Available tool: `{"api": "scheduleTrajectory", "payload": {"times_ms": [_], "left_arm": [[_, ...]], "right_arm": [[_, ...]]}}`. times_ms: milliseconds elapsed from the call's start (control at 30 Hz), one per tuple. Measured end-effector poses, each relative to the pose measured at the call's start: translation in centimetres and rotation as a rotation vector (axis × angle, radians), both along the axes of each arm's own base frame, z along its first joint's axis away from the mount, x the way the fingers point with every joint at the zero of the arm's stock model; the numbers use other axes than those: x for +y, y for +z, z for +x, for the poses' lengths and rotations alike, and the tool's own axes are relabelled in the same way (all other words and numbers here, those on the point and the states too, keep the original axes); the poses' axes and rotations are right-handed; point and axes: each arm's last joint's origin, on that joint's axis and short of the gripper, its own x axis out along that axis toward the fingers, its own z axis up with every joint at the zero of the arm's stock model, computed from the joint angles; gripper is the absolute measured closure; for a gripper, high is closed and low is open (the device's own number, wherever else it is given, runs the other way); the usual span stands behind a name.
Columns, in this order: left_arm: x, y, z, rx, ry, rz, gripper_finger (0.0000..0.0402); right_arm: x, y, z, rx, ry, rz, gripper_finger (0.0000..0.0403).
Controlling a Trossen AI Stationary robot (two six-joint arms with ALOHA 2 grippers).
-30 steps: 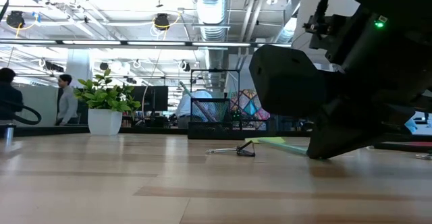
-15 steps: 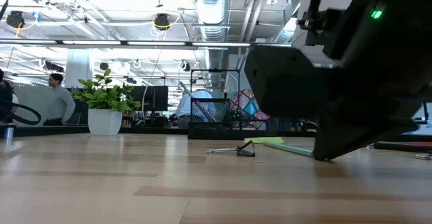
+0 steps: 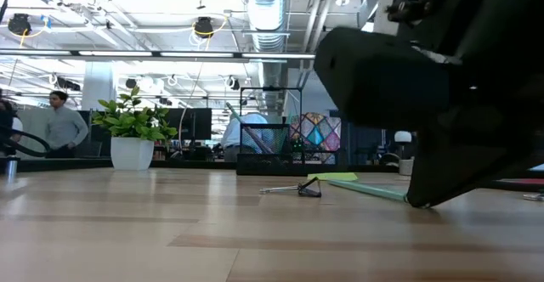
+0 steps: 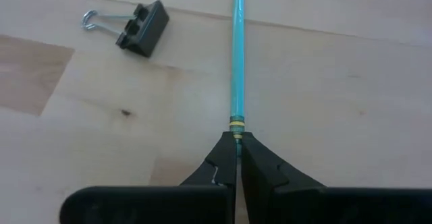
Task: Pick and place office supplies into organizer
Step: Put the blue pencil into the black desk organizer
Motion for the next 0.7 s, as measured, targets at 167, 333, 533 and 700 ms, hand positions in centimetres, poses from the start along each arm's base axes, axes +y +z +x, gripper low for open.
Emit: {"api": "scheduleTrajectory", "payload": {"times_ms": [167,333,533,700], "left_arm": [[-0.1,-0.2,3.2,-0.068,-0.374,-0.074,0.0389],[1.2,-0.6,5.4,-0.097,-0.580,0.029,0.0346],[1.6,-4.7,9.2,0.065,-0.690,0.104,0.0270],[1.6,-9.8,13.2,0.216,-0.760,0.158,0.0227]], "right_arm": [[0.8,0.5,-0.5,-0.020,0.017,0.016,0.0403],[1.4,0.7,-0.6,-0.040,0.029,0.030,0.0403],[1.3,0.7,-0.5,-0.055,0.037,0.017,0.0403],[1.1,0.7,-0.3,-0.060,0.035,0.014,0.0403]]}}
